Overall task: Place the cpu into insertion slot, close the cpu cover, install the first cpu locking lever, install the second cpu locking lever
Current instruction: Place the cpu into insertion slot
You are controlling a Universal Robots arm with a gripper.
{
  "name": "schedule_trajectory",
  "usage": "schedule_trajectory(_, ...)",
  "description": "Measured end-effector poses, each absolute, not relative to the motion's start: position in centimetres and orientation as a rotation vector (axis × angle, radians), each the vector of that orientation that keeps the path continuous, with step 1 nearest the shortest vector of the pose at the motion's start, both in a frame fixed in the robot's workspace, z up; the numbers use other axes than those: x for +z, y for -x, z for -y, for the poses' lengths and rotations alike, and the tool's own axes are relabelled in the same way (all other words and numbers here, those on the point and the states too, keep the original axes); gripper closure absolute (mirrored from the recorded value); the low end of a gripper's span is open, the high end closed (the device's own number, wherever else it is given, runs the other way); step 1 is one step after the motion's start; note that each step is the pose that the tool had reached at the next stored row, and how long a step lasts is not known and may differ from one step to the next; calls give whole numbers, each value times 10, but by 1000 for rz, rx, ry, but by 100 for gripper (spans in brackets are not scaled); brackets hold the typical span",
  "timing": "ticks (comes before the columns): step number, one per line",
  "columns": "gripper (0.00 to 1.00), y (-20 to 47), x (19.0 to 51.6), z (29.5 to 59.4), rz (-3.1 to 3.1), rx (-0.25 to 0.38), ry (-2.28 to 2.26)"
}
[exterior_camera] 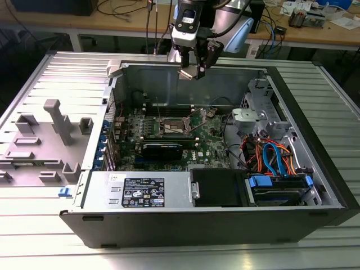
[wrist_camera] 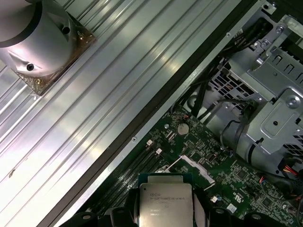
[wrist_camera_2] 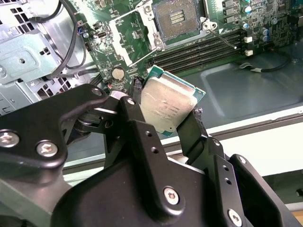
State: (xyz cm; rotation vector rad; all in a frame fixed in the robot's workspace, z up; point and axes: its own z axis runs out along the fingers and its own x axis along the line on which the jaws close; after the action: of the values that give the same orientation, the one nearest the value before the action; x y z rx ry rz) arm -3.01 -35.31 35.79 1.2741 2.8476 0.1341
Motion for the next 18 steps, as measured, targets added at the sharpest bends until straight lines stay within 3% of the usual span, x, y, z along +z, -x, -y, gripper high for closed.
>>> schedule_trajectory(18,45,30,356,353,-2753,132,-1456)
